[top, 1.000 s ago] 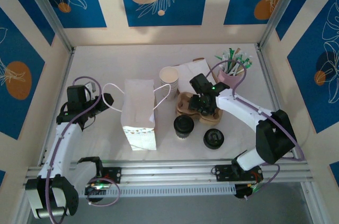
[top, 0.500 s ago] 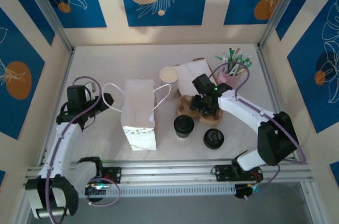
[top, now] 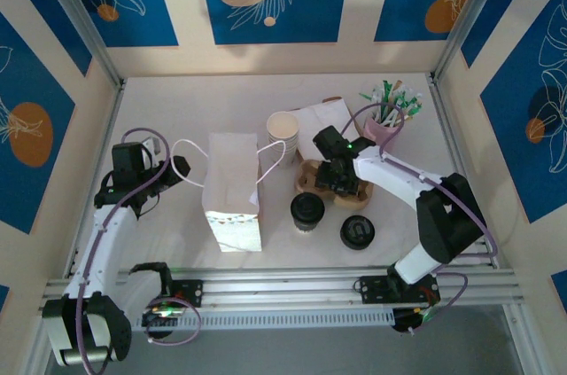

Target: Pack the takeout coffee

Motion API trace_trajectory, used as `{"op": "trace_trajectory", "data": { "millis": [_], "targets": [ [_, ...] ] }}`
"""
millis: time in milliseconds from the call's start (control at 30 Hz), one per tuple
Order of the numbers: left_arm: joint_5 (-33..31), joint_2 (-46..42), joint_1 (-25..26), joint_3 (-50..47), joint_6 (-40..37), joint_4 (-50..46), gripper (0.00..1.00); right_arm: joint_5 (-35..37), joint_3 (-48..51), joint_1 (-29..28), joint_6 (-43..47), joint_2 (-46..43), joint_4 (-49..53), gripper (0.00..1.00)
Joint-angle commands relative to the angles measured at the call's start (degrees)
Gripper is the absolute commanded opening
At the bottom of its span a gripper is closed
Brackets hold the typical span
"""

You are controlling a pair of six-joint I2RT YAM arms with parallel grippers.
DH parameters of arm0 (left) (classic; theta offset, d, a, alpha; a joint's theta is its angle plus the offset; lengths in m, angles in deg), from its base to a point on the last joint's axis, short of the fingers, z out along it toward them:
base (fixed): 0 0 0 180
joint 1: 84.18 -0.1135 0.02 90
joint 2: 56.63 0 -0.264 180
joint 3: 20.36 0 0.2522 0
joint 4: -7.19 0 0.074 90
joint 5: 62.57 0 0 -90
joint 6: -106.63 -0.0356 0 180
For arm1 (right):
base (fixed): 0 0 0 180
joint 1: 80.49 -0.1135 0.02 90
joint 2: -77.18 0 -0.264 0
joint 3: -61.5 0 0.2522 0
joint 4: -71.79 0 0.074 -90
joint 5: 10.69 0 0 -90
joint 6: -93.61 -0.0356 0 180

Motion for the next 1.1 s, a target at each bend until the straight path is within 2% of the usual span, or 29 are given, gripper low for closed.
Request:
{"op": "trace_trajectory", "data": {
  "millis": [0,200,367,533,667,800,833,933,967,1067],
  "targets": [
    [0.0,-0.1,0.5,0.6,-0.9,-0.3,0.53,1.0,-2.2,-0.4,-1.2,0.9,0.3,0.61],
    [0.0,0.0,0.5,0.6,-0.9,-0.2,0.53,1.1,-2.7,-0.5,-1.7,-1.1,0.7,0.55],
    [0.0,-0.1,0.5,0.6,-1.0,-0.2,0.53,-2.2,-1.0,0.6,-2.1,-4.0,-1.9,0.54],
    [0.0,0.0,0.5,0.6,-1.0,-0.3,0.53,1.2,-2.0,0.3,-1.7,-3.8,1.2,0.54],
    [0.0,0.0,0.5,0.6,-1.0,-0.3,0.53,-2.1,-1.3,0.5,-1.0,-3.5,-0.3,0.54],
    [0.0,-0.1,0.5,0.6,-1.0,-0.2,0.53,5.3,-4.9,-2.0,-1.9,-0.2,6.3,0.55],
    [0.0,-0.1,0.5,0.5,-0.9,-0.2,0.53,4.8,-5.3,-2.1,-1.7,0.3,6.3,0.56],
    [0.2,0.1,0.5,0.6,-1.0,-0.2,0.53,-4.3,-2.3,-0.3,-1.1,-1.0,-0.1,0.56],
    [0.1,-0.1,0.5,0.6,-1.0,-0.3,0.53,-4.1,-2.0,-0.4,-1.6,-1.2,-0.2,0.56],
    [-0.1,-0.4,0.5,0.5,-1.0,-0.3,0.53,2.5,-4.8,-2.4,-2.9,0.1,4.7,0.58]
  ]
}}
